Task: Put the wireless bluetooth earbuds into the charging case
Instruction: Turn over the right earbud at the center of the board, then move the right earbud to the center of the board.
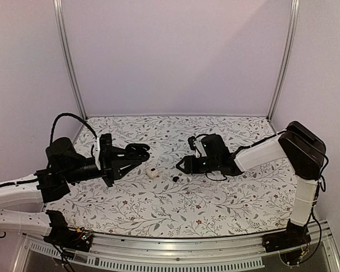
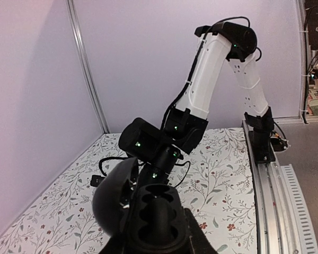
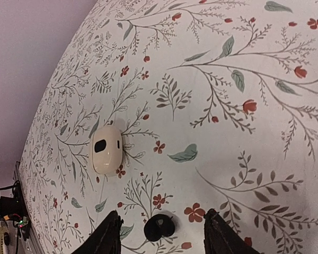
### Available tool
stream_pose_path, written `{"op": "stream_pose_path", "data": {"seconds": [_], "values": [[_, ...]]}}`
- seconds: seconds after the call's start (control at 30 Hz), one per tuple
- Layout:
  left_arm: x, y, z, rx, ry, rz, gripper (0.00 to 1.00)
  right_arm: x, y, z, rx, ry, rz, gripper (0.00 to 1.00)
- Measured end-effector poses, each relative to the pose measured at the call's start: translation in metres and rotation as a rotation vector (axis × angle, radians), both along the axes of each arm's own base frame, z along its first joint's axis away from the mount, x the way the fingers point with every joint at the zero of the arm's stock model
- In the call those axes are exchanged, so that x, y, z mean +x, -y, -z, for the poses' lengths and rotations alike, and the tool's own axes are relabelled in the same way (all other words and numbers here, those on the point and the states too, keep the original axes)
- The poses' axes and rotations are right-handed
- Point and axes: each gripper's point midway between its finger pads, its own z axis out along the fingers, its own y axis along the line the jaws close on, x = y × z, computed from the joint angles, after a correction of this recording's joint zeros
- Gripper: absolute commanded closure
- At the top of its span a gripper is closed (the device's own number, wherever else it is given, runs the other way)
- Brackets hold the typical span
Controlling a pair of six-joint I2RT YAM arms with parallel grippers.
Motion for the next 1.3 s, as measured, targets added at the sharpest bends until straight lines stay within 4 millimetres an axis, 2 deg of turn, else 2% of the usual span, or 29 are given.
{"op": "stream_pose_path", "data": {"seconds": [0.1,0.17,0.23,0.37,0.57,0.8,1.3], "values": [[0.0,0.0,-0.001,-0.002,0.002,0.0,1.0,0.021,0.011,-0.009,0.02,0.023,-0.029,0.35],[0.0,-0.001,-0.001,-0.003,0.003,0.0,1.0,0.032,0.012,-0.014,0.045,0.033,-0.056,0.32],[-0.001,-0.001,-0.002,-0.004,0.004,0.0,1.0,0.034,0.008,-0.014,0.065,0.03,-0.093,0.31],[-0.001,-0.001,-0.002,-0.004,0.006,0.0,1.0,0.018,-0.006,-0.001,0.096,-0.028,-0.188,0.31],[-0.001,-0.001,-0.002,-0.002,0.012,-0.001,1.0,-0.001,-0.012,0.014,0.125,-0.12,-0.252,0.32],[-0.001,-0.001,-0.002,-0.001,0.015,-0.001,1.0,-0.014,-0.018,0.014,0.154,-0.178,-0.283,0.34],[0.0,-0.001,-0.002,0.0,0.015,-0.002,1.0,-0.059,-0.028,0.019,0.192,-0.233,-0.346,0.35]]}}
